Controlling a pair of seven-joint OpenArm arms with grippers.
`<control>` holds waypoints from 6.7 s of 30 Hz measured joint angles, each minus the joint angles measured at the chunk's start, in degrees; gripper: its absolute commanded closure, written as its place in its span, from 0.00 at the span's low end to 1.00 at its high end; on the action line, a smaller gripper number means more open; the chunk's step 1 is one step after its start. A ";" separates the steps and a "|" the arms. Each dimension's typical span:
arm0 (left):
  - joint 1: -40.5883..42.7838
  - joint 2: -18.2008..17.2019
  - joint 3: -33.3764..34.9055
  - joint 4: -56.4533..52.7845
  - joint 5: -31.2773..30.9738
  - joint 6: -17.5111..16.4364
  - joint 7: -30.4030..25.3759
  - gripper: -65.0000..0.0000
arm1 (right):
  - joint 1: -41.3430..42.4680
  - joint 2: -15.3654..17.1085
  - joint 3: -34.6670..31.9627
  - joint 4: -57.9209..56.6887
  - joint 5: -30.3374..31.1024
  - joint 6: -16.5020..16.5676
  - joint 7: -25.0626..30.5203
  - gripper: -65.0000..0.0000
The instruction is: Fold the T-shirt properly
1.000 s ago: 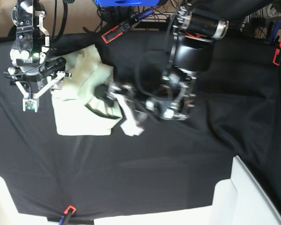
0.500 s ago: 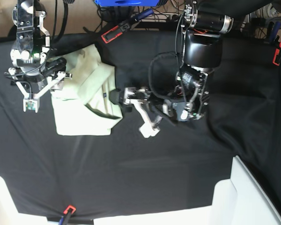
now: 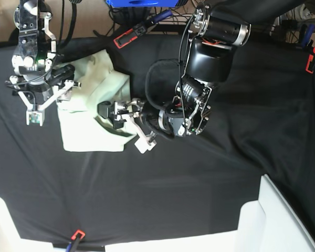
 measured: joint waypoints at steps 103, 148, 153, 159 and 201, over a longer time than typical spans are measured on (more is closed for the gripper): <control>-17.68 0.59 44.89 0.66 49.37 -5.95 6.01 1.00 | 0.28 -0.13 5.35 0.81 0.17 0.00 0.00 0.32; -11.91 0.76 49.88 4.31 75.03 -6.19 -7.65 0.66 | -0.37 -0.96 5.46 0.90 0.17 0.00 -0.11 0.32; -13.27 0.79 49.16 4.37 74.93 -6.43 -5.70 0.41 | -0.35 -0.96 5.46 0.90 0.20 0.00 -0.17 0.32; -15.74 0.55 42.14 6.34 75.71 -6.36 -3.34 0.26 | -0.35 -0.96 5.46 0.90 0.20 0.00 -0.17 0.32; 12.92 -10.14 17.33 52.37 76.24 -6.40 -6.29 1.00 | -3.41 -2.86 5.84 1.70 -1.14 28.59 6.84 0.99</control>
